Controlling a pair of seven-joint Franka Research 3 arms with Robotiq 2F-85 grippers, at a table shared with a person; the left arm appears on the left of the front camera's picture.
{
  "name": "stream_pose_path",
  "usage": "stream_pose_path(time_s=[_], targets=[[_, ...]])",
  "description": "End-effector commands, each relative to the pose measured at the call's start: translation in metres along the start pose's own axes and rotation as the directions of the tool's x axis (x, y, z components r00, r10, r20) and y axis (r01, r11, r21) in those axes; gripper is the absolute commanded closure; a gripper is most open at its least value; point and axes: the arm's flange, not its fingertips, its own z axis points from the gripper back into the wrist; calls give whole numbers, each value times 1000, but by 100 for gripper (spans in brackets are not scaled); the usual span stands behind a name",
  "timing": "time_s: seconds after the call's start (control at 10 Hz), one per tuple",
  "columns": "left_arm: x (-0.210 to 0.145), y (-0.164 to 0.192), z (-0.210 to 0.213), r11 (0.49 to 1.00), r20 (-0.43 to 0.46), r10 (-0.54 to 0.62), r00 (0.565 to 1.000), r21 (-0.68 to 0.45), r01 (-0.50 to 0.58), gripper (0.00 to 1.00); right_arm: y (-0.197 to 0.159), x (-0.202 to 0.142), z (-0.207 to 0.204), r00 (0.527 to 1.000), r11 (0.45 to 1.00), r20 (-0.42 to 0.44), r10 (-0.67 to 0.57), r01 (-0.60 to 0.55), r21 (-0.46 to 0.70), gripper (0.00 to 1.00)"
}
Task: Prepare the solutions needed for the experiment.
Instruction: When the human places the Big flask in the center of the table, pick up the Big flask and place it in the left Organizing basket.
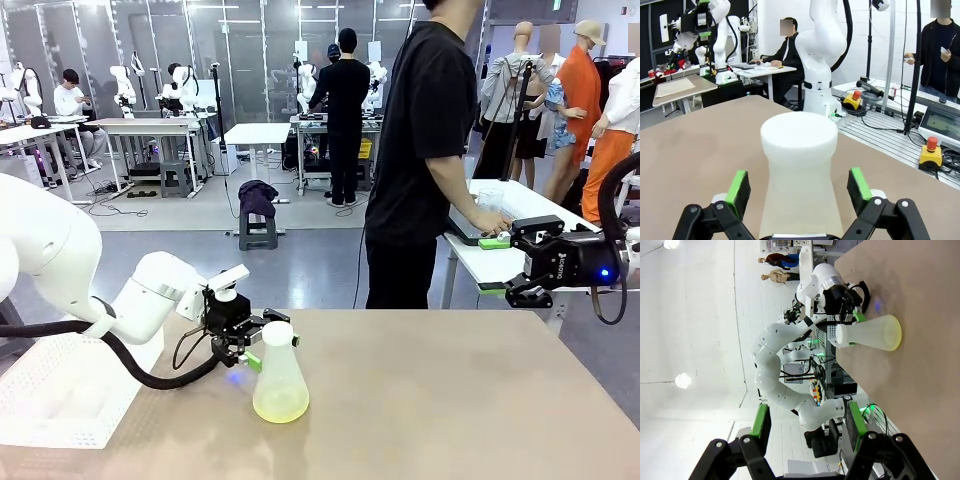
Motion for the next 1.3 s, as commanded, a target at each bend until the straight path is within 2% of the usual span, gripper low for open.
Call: stream_pose_path(time_s=[0.0, 1.0, 1.1, 1.2], targets=[[5, 8, -3, 1000, 46, -3, 999, -22, 4, 0, 1, 0, 0, 1000, 1000, -1, 3, -3, 4, 24], [7, 29, -28, 993, 63, 44, 997, -108, -37, 0, 1, 0, 0, 1000, 1000, -1, 3, -3, 4, 24], [7, 30, -28, 993, 62, 40, 997, -117, -33, 14, 1, 0, 0, 1000, 1000, -1, 3, -3, 4, 24], [7, 30, -29, 992, 67, 47, 997, -124, -39, 19, 1, 0, 0, 1000, 1000, -1, 3, -3, 4, 24]])
